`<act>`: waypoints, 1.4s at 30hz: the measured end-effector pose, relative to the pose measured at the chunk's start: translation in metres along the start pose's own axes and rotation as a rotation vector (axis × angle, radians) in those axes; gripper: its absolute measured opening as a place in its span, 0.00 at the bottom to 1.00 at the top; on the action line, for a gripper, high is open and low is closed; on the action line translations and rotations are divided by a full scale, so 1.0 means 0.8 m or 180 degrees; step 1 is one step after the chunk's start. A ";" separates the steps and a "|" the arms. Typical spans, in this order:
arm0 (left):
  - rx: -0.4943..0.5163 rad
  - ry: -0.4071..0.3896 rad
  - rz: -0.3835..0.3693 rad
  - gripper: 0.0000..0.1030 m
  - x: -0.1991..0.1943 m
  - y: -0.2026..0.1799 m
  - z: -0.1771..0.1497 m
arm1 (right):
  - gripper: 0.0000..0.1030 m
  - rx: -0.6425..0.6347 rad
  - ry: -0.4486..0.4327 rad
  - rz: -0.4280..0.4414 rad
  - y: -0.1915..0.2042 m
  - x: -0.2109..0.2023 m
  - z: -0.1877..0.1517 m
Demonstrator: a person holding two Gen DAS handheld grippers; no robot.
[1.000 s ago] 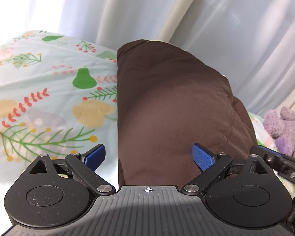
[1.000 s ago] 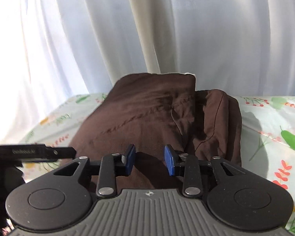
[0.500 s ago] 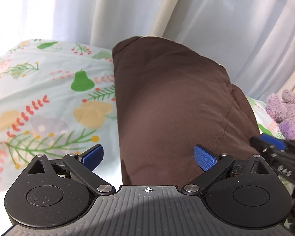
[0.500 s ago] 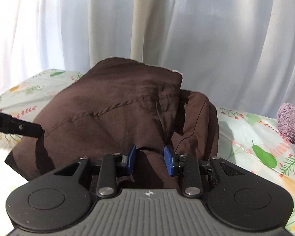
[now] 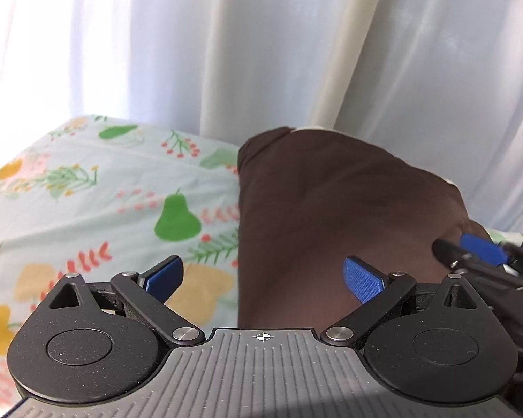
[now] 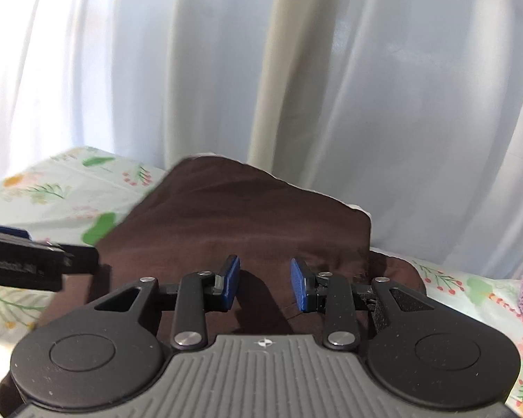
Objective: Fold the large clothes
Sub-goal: 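Smooth and square the folded coat with both open grippers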
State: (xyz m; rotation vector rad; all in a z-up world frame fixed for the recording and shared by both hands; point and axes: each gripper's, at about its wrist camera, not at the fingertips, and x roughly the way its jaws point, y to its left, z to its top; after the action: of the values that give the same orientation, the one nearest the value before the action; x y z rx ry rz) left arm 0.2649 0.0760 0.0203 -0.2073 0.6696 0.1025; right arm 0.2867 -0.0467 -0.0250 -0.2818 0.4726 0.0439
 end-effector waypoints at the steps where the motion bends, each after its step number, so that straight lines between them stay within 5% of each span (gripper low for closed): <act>1: 0.0021 -0.0021 -0.0012 0.98 0.007 -0.009 0.004 | 0.30 0.0095 0.0051 0.0008 -0.008 0.013 -0.005; 6: 0.0057 -0.0024 -0.0300 0.99 0.045 -0.055 0.004 | 0.30 0.0617 -0.0052 0.0091 -0.049 0.035 -0.051; 9: 0.0160 -0.0077 -0.0110 1.00 0.063 -0.068 -0.011 | 0.30 0.0565 -0.0179 0.0026 -0.046 0.034 -0.063; 13: 0.0013 -0.0154 -0.0202 1.00 0.068 -0.052 -0.019 | 0.30 0.0564 -0.0274 0.0010 -0.043 0.025 -0.068; 17: 0.0041 -0.0084 -0.0239 1.00 0.051 -0.043 -0.019 | 0.36 0.0615 -0.0281 -0.0021 -0.042 -0.016 -0.078; 23: -0.0372 -0.0005 -0.0309 1.00 -0.008 -0.019 -0.058 | 0.38 0.0511 -0.0397 -0.0026 -0.043 -0.088 -0.145; 31: -0.0024 -0.0012 -0.0179 1.00 -0.002 -0.032 -0.070 | 0.38 0.0191 -0.0287 -0.0033 -0.035 -0.080 -0.169; 36: 0.0230 0.0030 -0.0123 1.00 -0.016 -0.040 -0.067 | 0.39 0.0275 -0.0034 0.0053 -0.045 -0.088 -0.139; 39: 0.0191 0.0262 -0.0286 1.00 -0.046 -0.030 -0.066 | 0.44 0.0417 0.0117 -0.0051 -0.042 -0.122 -0.132; 42: 0.0307 0.0474 -0.0357 1.00 -0.085 -0.021 -0.085 | 0.67 0.0442 0.0327 -0.0202 -0.027 -0.170 -0.142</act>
State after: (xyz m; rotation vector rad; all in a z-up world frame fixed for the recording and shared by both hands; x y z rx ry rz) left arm 0.1733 0.0428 0.0133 -0.1603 0.8076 -0.0532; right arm 0.1172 -0.0961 -0.0543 -0.1630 0.5659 -0.0656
